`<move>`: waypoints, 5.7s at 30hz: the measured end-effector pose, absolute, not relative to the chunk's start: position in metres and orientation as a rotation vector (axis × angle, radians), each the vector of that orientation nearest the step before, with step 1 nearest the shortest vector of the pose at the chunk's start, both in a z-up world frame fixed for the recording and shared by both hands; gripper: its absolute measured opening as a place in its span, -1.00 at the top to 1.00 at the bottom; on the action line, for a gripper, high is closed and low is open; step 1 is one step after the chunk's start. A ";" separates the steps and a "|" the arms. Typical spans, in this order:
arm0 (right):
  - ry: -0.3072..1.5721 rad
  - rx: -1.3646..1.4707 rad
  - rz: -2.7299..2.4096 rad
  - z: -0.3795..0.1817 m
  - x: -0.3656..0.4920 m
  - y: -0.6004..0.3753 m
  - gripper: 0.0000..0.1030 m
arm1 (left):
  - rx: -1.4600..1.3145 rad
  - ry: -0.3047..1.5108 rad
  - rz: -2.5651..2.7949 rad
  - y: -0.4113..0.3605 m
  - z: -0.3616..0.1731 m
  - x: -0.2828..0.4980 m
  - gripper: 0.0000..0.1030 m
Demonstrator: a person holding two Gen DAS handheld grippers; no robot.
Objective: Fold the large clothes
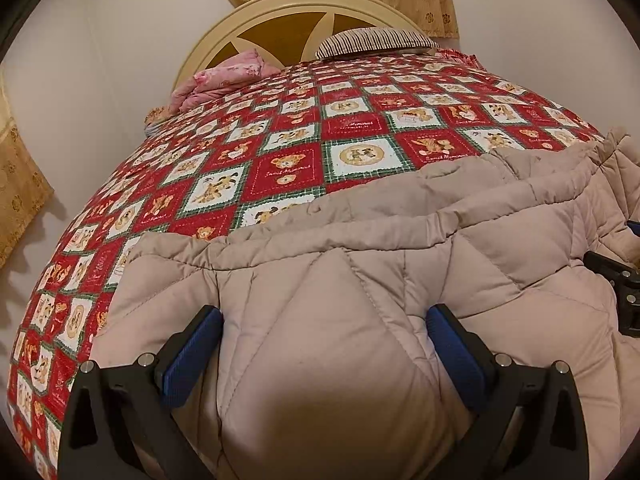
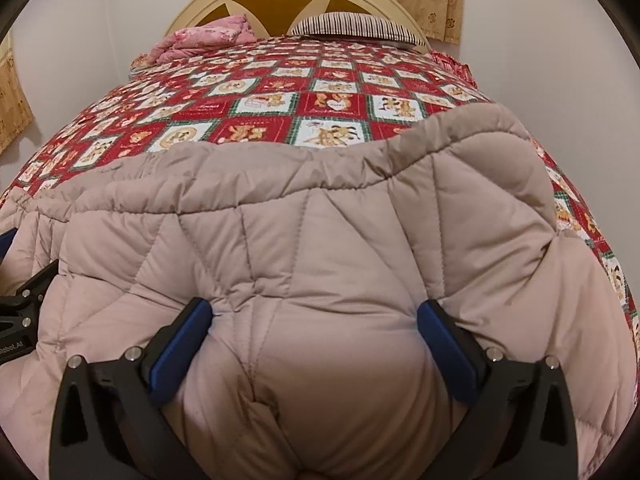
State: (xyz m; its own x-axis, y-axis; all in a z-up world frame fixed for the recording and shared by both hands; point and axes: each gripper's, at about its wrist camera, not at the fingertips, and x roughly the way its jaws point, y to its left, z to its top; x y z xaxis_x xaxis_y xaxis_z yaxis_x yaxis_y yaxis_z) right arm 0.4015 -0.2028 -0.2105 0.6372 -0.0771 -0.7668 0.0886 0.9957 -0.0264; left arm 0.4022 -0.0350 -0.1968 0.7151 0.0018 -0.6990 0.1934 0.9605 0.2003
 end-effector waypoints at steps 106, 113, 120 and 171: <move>0.730 0.194 0.084 -0.133 0.324 -0.270 -0.96 | 0.175 0.207 -0.732 -0.149 -0.015 0.191 0.56; 0.570 0.561 0.180 -0.080 0.296 -0.405 -0.99 | 0.541 0.233 -0.804 -0.272 -0.109 0.188 0.56; 0.783 0.463 0.360 -0.095 0.341 -0.363 -0.88 | 0.680 0.176 -0.762 -0.293 -0.135 0.180 0.52; 0.873 0.360 -0.174 -0.124 0.288 -0.408 -0.27 | 0.602 0.323 -0.389 -0.254 -0.104 0.283 -0.89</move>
